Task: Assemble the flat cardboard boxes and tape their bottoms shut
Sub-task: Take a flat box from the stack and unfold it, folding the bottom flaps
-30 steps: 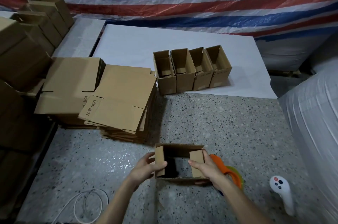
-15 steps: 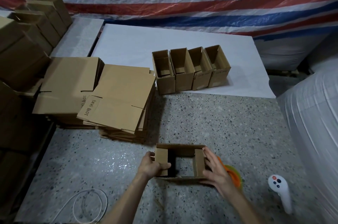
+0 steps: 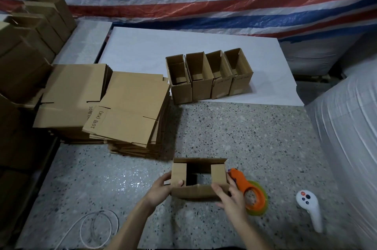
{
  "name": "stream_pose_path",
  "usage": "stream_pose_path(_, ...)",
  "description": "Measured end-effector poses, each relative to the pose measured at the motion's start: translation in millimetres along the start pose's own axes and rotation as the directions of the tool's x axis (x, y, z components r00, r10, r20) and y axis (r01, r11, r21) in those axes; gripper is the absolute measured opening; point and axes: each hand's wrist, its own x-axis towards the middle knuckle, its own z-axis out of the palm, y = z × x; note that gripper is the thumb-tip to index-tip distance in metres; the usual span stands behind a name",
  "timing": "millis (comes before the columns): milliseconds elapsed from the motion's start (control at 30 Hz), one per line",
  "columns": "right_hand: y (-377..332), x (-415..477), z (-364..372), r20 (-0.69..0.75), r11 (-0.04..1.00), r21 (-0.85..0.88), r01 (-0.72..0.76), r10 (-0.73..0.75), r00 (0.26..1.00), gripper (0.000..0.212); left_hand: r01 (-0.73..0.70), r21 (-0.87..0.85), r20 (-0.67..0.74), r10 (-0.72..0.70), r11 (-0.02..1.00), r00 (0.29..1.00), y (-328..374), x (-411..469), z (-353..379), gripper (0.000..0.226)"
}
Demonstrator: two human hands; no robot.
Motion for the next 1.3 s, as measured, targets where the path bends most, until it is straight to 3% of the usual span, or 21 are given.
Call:
stream_pose_path(100, 2.5, 5.5, 13.2, -0.146, 0.994, -0.093, 0.054, -0.068, 0.987, 0.018, 0.029, -0.111, 0.031, -0.026, 0.993, 0.999, -13.3, -8.1, -1.2, 0.055)
stream_pose_path(167, 5.9, 5.5, 22.1, -0.203, 0.981, -0.178, 0.073, -0.109, 0.973, 0.042, 0.045, -0.211, 0.033, -0.039, 0.976, 0.999, -23.2, -14.1, 0.1, 0.059)
stream_pose_path(233, 5.0, 3.2, 25.7, -0.22, 0.981, -0.172, 0.092, -0.129, 0.967, 0.075, -0.008, -0.189, -0.006, 0.007, 0.982, 1.0, -29.1, -18.4, 4.0, 0.066)
stream_pose_path(300, -0.2, 5.2, 22.5, -0.18, 0.979, -0.16, 0.127, -0.156, 0.971, 0.101, -0.096, -0.137, -0.112, 0.081, 0.986, 0.99, -33.9, -16.7, 9.7, 0.074)
stream_pose_path(367, -5.4, 10.5, 16.3, -0.082, 0.949, -0.254, 0.185, -0.212, 0.974, 0.108, -0.126, -0.128, -0.164, 0.105, 0.984, 0.981, -31.7, -15.6, 12.3, 0.086)
stream_pose_path(467, -15.1, 21.8, 3.9, 0.072, 0.882, -0.41, 0.231, -0.222, 0.972, 0.112, -0.212, -0.063, -0.115, 0.204, 0.975, 0.972, -24.0, -11.9, 8.0, 0.114)
stream_pose_path(567, -21.1, 30.7, -11.2, 0.164, 0.849, -0.443, 0.288, -0.239, 0.957, 0.104, -0.351, 0.084, -0.039, 0.355, 0.933, 0.934, -15.5, -8.7, 8.8, 0.117)
stream_pose_path(667, -19.3, 31.6, -20.1, 0.151, 0.847, -0.434, 0.306, -0.266, 0.952, 0.082, -0.364, 0.104, -0.071, 0.372, 0.925, 0.925, -18.2, -9.0, 10.7, 0.111)
stream_pose_path(800, -10.0, 28.0, -27.1, 0.175, 0.864, -0.375, 0.337, -0.291, 0.94, 0.058, -0.422, 0.215, -0.14, 0.455, 0.881, 0.879, -31.7, -11.2, 8.7, 0.093)
stream_pose_path(933, 4.0, 25.4, -28.8, 0.172, 0.796, -0.486, 0.361, -0.318, 0.932, 0.029, -0.415, 0.297, -0.123, 0.465, 0.86, 0.877, -32.0, -9.2, 7.8, 0.069)
stream_pose_path(1133, 6.7, 23.7, -2.3, -0.095, 0.89, -0.357, 0.284, -0.337, 0.937, 0.004, -0.298, 0.583, -0.085, 0.422, 0.756, 0.903, -37.0, -15.4, 11.0, 0.08)
stream_pose_path(1300, 3.9, 22.8, 14.0, -0.235, 0.97, -0.212, 0.123, -0.172, 0.957, 0.024, -0.322, 0.568, -0.06, 0.429, 0.757, 0.901, -37.4, -22.9, 34.4, 0.058)
